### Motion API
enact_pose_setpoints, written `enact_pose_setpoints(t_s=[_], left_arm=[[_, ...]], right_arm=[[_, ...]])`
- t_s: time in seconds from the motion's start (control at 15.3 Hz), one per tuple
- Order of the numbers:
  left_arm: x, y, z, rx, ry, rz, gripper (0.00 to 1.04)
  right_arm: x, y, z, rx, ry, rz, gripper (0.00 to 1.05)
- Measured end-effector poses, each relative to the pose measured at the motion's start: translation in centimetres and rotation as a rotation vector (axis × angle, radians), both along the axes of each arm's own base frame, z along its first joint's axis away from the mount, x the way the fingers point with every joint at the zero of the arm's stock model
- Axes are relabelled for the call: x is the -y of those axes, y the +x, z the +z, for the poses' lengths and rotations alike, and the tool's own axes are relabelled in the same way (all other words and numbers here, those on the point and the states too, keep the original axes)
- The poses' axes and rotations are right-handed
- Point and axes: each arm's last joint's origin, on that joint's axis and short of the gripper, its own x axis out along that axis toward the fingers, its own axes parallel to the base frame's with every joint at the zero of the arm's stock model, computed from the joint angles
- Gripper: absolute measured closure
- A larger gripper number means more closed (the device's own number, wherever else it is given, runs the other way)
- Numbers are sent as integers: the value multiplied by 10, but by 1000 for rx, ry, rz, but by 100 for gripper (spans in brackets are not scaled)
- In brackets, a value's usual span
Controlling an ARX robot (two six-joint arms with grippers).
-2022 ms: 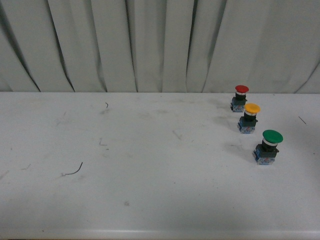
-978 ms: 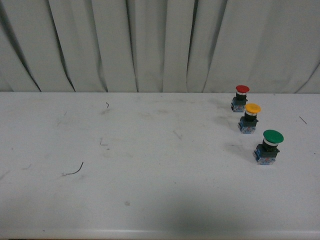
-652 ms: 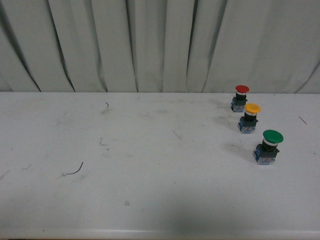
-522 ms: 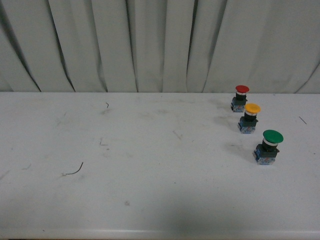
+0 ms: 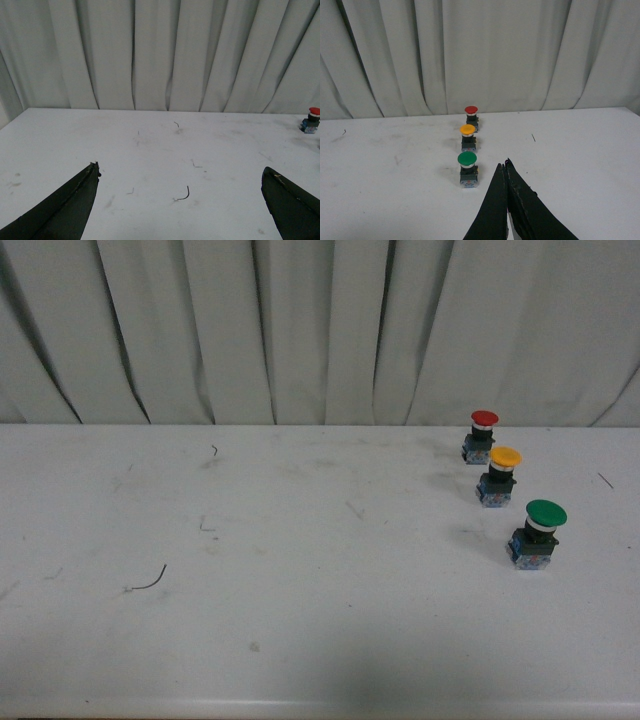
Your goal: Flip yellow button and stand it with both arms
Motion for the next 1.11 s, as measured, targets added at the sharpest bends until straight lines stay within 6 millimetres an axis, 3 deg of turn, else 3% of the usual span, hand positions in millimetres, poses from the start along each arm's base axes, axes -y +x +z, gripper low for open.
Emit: enact_pose_setpoints(t_s=[0.2,0.46,0.52,0.65,0.72,0.91,0.98,1.11], left_arm=[[0,0,0,0,0,1,7],[0,0,0,0,0,0,7],[0,0,0,0,0,0,7],[0,0,0,0,0,0,7],[0,0,0,0,0,0,7],[0,0,0,0,0,0,7],[0,0,0,0,0,0,7],[0,0,0,0,0,0,7]], right_arm=[[0,-11,-3,-5,-1,1,103],[0,-11,-3,-7,-1,0,103],[0,-11,-3,-7,-1,0,97],[0,-11,-3,-7,-1,0,77],[0,-11,-3,-7,-1,0,53],[0,-11,-3,-7,-1,0,17],[0,-11,-3,-7,-1,0,7],[0,-11,-3,-7,-1,0,7]])
